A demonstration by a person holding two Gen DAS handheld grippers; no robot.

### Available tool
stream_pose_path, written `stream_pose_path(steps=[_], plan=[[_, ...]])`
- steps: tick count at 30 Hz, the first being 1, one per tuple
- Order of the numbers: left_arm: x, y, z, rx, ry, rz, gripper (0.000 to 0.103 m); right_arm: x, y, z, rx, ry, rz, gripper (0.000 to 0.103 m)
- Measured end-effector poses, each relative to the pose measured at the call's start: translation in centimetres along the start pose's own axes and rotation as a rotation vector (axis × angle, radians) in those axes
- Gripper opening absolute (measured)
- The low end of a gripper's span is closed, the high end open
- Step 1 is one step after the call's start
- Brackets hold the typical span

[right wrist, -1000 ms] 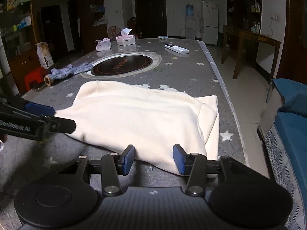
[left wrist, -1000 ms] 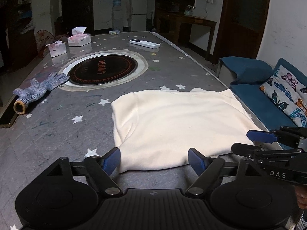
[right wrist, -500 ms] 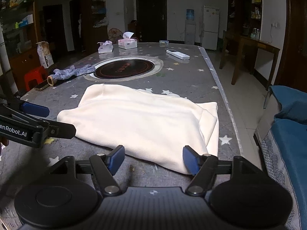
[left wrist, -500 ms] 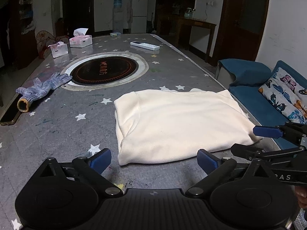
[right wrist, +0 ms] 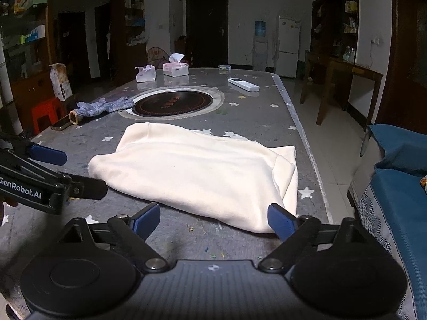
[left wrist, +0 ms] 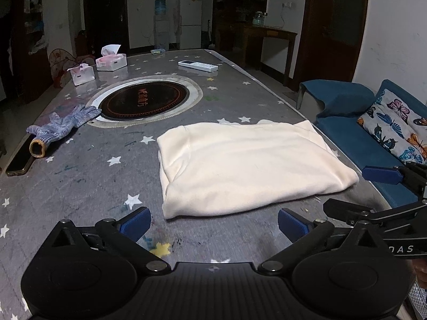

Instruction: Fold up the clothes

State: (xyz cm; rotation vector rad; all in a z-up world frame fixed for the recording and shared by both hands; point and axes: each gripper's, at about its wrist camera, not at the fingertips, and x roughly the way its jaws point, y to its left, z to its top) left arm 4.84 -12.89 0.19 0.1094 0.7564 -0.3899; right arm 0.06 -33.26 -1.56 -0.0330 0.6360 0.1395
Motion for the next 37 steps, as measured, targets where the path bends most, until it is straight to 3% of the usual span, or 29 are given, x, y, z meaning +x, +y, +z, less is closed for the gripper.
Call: stream_pose_path(steps=[16, 37], plan=[[-3.0, -0.8, -1.8, 0.022, -0.021, 0.001, 0.103, -3.5, 1.7, -1.3, -0.012, -0.047, -0.003, 0.103], [-6.6, -1.5, -3.9, 0.064, -0.077, 0.003, 0.103, -8.0, 3.7, -3.1, -0.001, -0.107, -0.028, 0.103]])
